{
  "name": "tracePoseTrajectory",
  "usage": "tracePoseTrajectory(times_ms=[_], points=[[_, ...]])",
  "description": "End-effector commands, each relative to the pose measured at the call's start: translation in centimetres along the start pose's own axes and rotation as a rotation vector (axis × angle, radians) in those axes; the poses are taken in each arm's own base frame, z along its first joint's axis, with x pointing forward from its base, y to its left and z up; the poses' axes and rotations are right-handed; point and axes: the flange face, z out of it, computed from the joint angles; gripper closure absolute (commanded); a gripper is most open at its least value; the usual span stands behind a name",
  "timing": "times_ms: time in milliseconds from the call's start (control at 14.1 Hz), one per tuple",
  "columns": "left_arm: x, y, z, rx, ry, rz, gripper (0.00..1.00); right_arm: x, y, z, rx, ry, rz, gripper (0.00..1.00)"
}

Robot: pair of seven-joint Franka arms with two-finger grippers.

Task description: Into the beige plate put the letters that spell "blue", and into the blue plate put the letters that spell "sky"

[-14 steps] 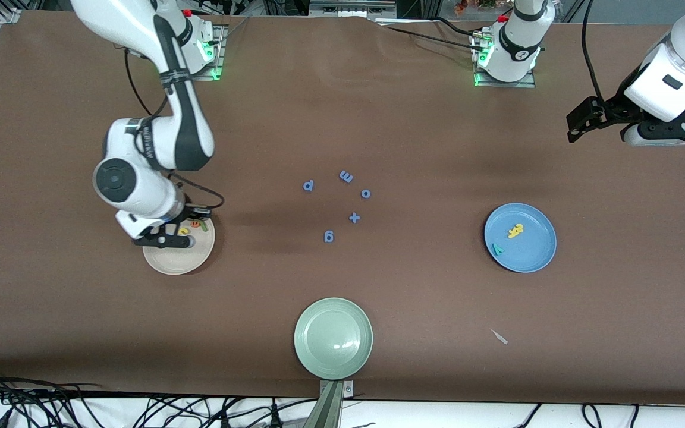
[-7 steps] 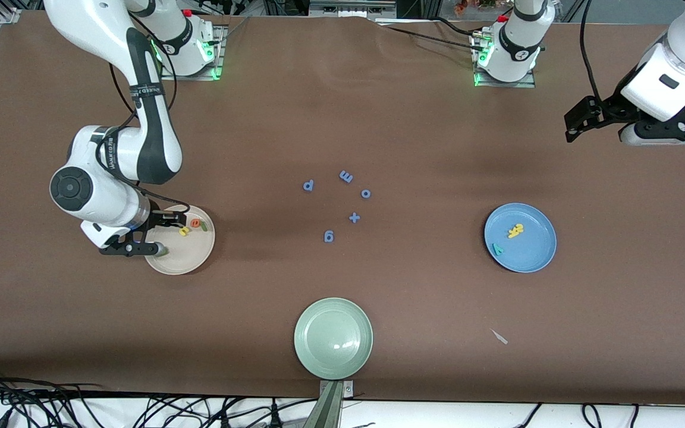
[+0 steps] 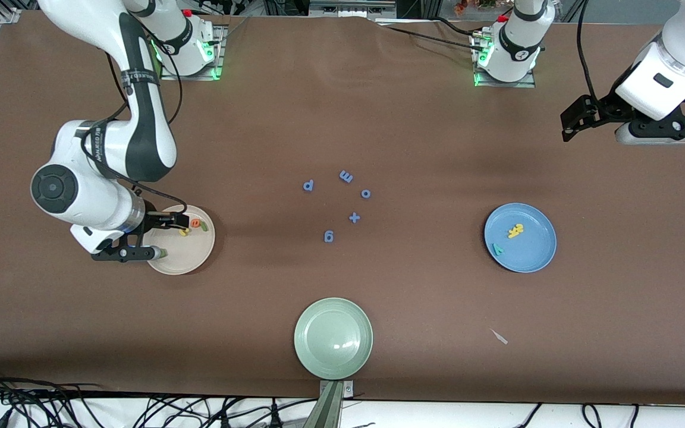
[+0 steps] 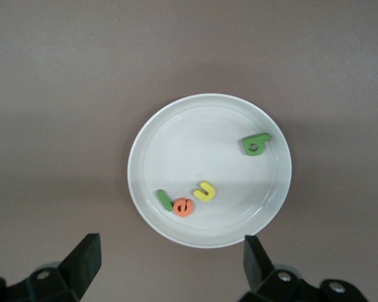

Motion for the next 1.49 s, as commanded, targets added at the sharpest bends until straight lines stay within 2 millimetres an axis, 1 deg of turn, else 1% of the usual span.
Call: tracePoseTrajectory(times_ms=[0, 142, 213, 355, 426, 497, 639, 710, 851, 922, 1064, 1206, 1348, 1419], points=[[0.1, 0.1, -0.7, -0.013, -0.006, -0.009, 0.00, 0.4, -0.2, -3.9, -0.004, 0.004, 0.005, 0.00], [0.1, 0.1, -0.8, -0.013, -0.003, -0.006, 0.00, 0.7, -0.8, -7.1, -0.071, 0.022, -0.033, 0.00], [0.1, 0.1, -0.8, -0.013, -0.003, -0.006, 0.00, 0.9, -0.5, -8.3, -0.095, 0.043, -0.040, 0.00], [0.1, 0.1, -0.8, -0.013, -0.003, -0.006, 0.00, 1.1, 0.3, -9.9, -0.095, 0.072, -0.032, 0.00], [0.1, 0.1, -0.8, -0.013, -0.003, -0.006, 0.00, 0.9, 0.1, -10.5, -0.087, 0.080, -0.035, 0.00], [0.1, 0.1, -0.8, -0.013, -0.004, -0.008, 0.00, 0.4, 0.1, -11.7, -0.068, 0.085, -0.037, 0.00], [0.1, 0.1, -0.8, -0.013, -0.003, -0.008, 0.00, -1.0, 0.6, -13.6, -0.039, 0.063, -0.028, 0.00], [0.1, 0.1, -0.8, -0.013, -0.003, -0.008, 0.00, -1.7, 1.4, -14.7, -0.012, 0.060, -0.028, 0.00], [0.0, 0.1, -0.9, -0.013, -0.001, -0.008, 0.00, -2.7, 4.1, -16.5, 0.038, 0.043, -0.017, 0.00], [0.1, 0.1, -0.8, -0.013, -0.003, -0.008, 0.00, -3.3, 4.8, -17.3, 0.048, 0.044, -0.021, 0.00], [0.1, 0.1, -0.8, -0.013, -0.004, -0.008, 0.00, -4.0, 7.0, -18.3, 0.056, 0.040, -0.013, 0.00], [0.1, 0.1, -0.8, -0.013, -0.003, -0.008, 0.00, -5.4, 8.5, -19.6, 0.065, 0.049, -0.014, 0.00], [0.1, 0.1, -0.9, -0.014, -0.001, -0.008, 0.00, -7.0, 9.5, -20.4, 0.071, 0.055, -0.009, 0.00], [0.1, 0.1, -0.8, -0.013, -0.003, -0.008, 0.00, -7.9, 9.7, -20.6, 0.078, 0.054, -0.007, 0.00]])
